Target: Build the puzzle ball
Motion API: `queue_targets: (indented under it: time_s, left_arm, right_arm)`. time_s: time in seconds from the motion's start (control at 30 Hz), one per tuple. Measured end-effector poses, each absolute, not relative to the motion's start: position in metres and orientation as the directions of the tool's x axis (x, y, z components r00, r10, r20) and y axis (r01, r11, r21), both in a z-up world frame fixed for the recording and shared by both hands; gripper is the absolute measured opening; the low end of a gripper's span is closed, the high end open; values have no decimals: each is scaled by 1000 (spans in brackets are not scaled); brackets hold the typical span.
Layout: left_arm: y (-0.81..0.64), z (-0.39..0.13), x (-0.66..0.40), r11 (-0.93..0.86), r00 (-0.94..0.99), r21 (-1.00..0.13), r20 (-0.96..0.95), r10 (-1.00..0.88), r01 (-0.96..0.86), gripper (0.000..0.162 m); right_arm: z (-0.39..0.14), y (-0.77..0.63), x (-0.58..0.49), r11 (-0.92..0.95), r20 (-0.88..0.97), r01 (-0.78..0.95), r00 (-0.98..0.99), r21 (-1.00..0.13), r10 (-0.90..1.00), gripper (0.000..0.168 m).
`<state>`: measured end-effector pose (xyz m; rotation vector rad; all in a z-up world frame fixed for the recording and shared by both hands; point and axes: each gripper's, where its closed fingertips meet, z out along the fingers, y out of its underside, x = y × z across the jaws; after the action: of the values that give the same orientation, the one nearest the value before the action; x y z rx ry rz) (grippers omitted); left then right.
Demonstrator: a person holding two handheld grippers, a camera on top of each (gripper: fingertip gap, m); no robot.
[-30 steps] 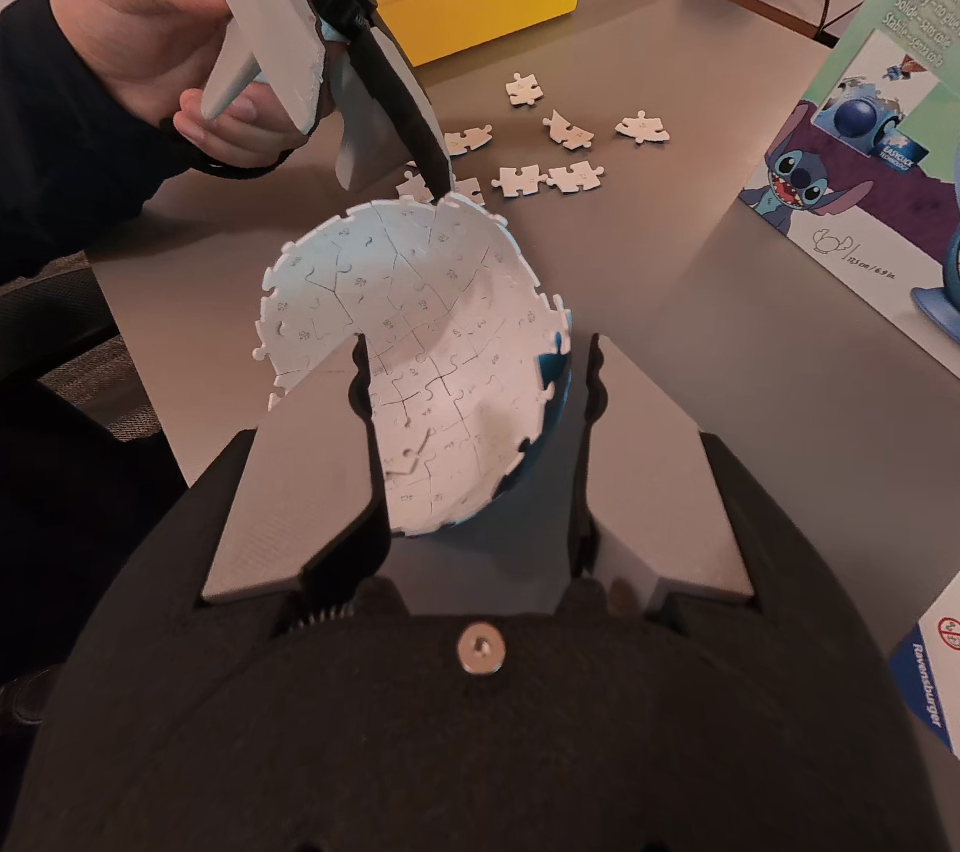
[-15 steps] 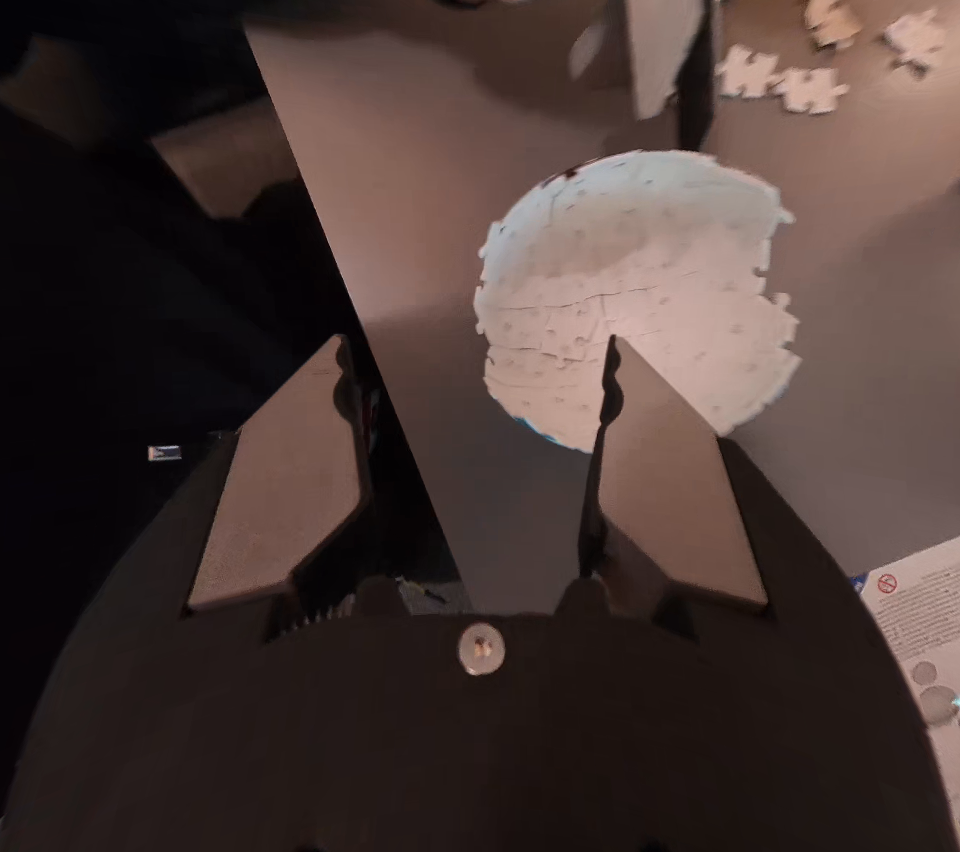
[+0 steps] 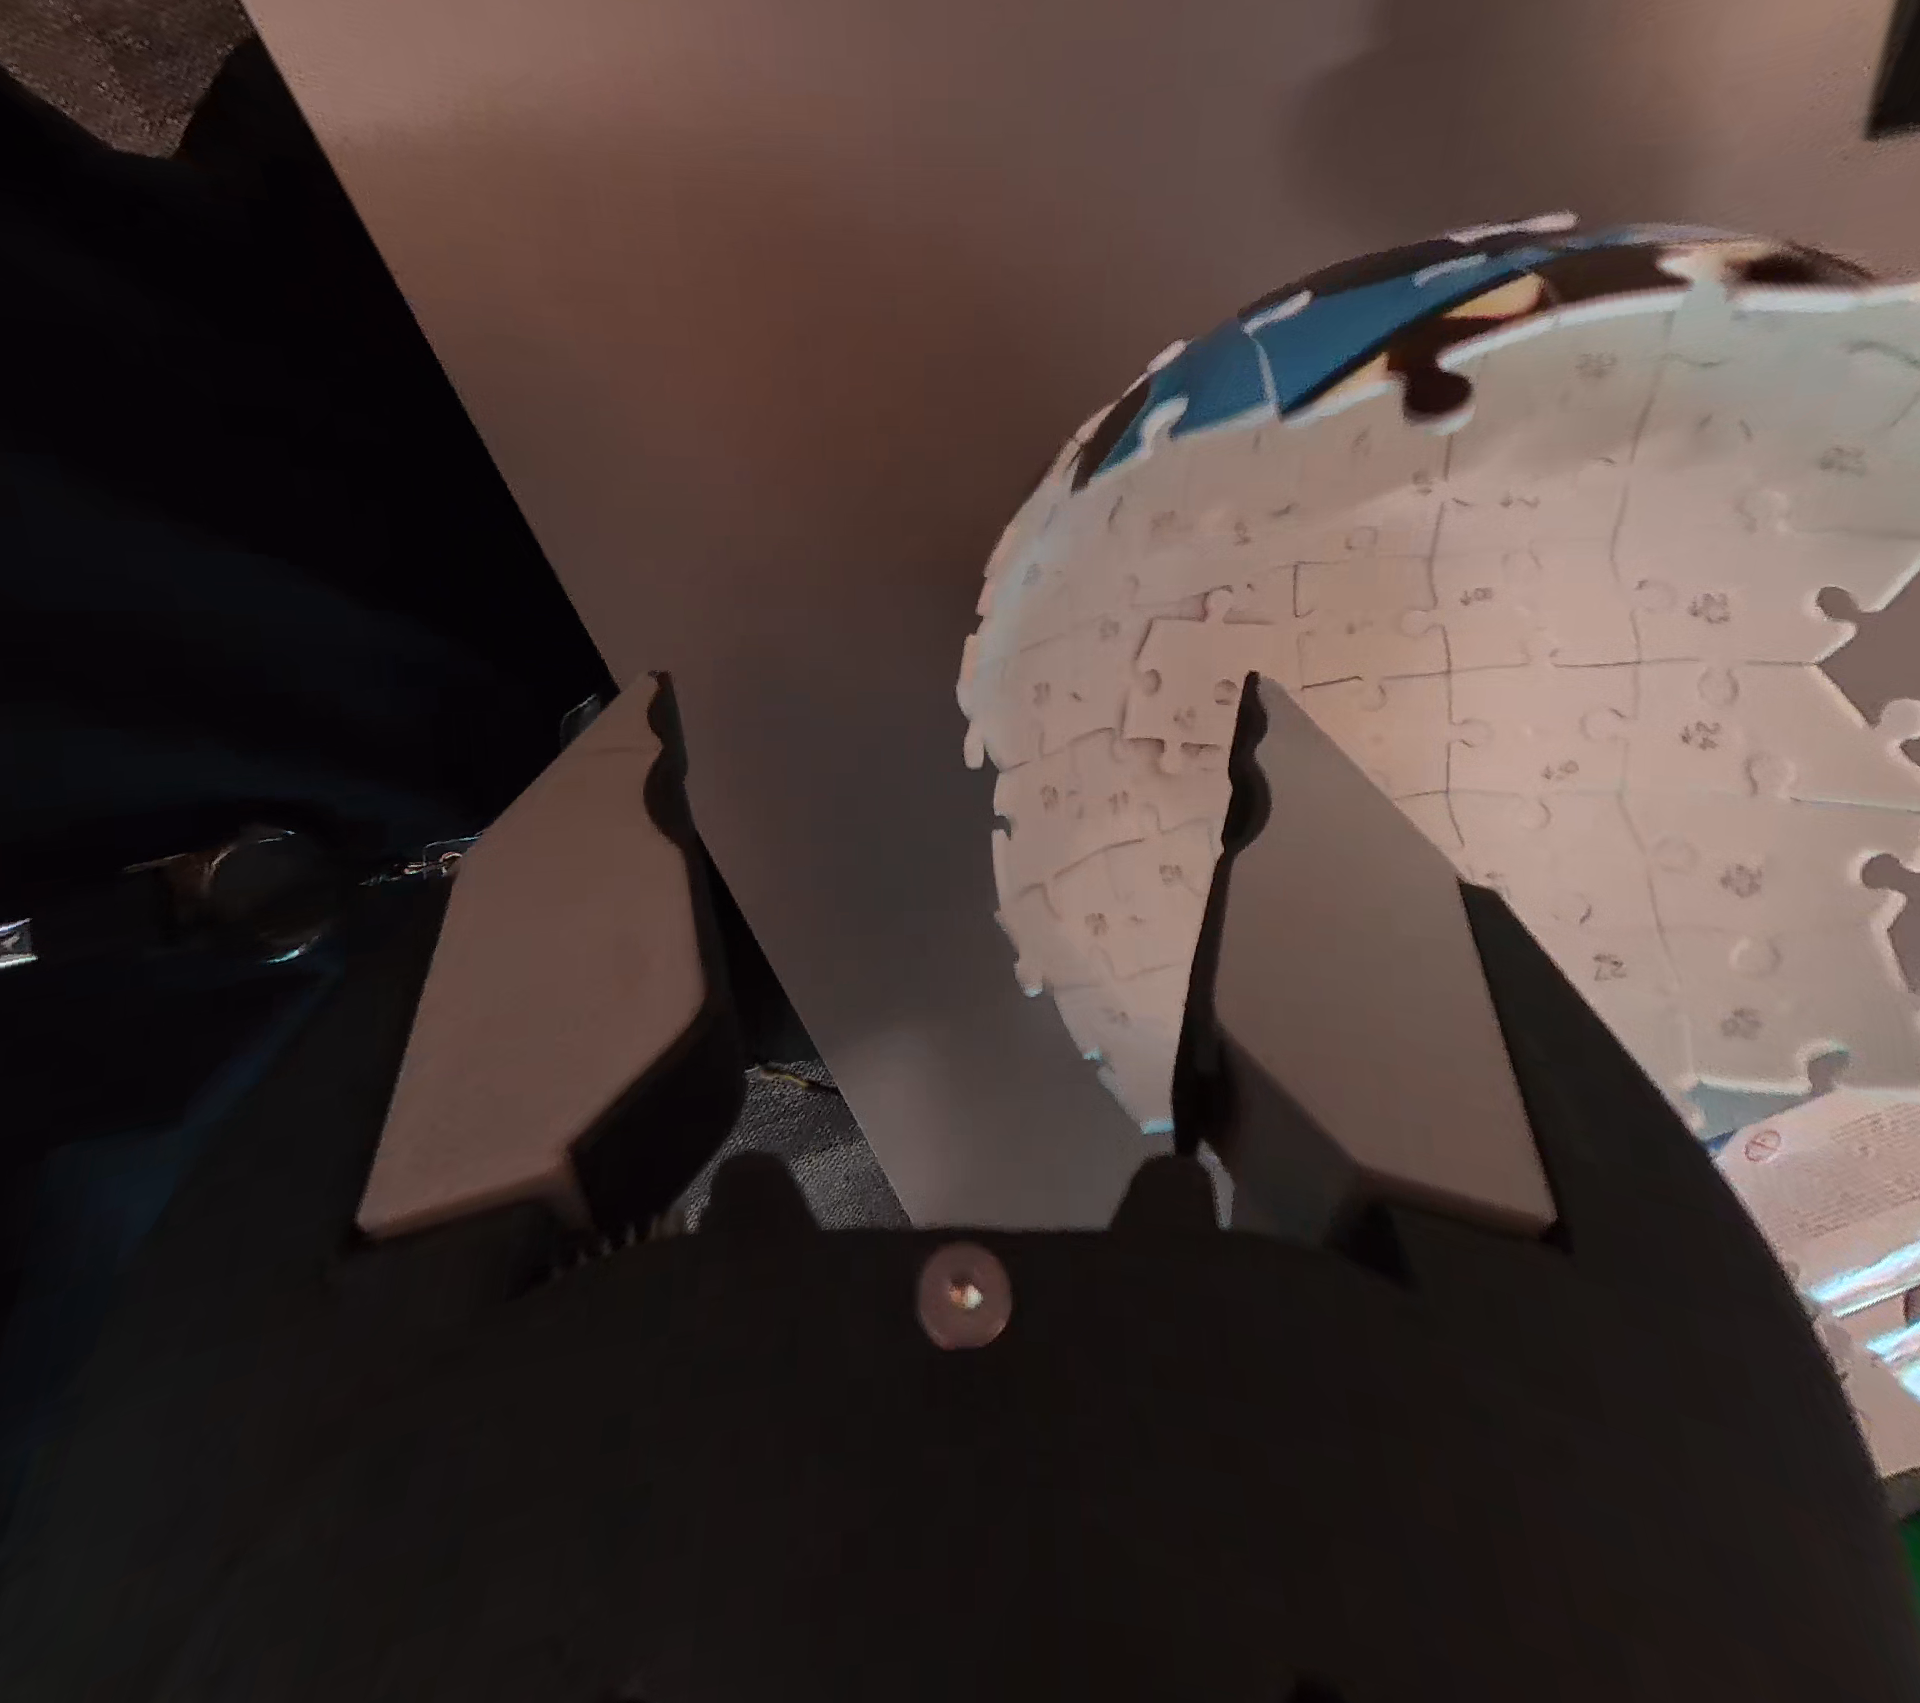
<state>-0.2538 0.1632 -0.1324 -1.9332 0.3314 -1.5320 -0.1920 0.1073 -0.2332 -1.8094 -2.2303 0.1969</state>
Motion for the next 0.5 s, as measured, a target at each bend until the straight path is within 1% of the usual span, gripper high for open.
queue_targets:
  time_s: [0.1,0.23,0.33,0.4,0.5]
  left_arm:
    - [163,-132,-254,-763,285,-618,778,-559,191,65]
    - [163,-130,-253,-759,286,-623,775,-564,192,65]
    - [163,-129,-254,-757,285,-623,775,-563,198,65]
    - [163,-128,-256,-756,284,-622,776,-563,202,65]
    - [163,-127,-257,-753,282,-624,776,-565,209,65]
  right_arm:
    - [-236,104,-192,216,99,950,-198,-225,975,104]
    - [-243,108,-185,230,100,966,-219,-119,971,103]
    - [-252,109,-181,241,88,968,-235,-62,968,102]
    - [-254,107,-182,246,74,968,-242,-54,967,106]
    - [-254,108,-182,250,74,967,-246,-50,966,103]
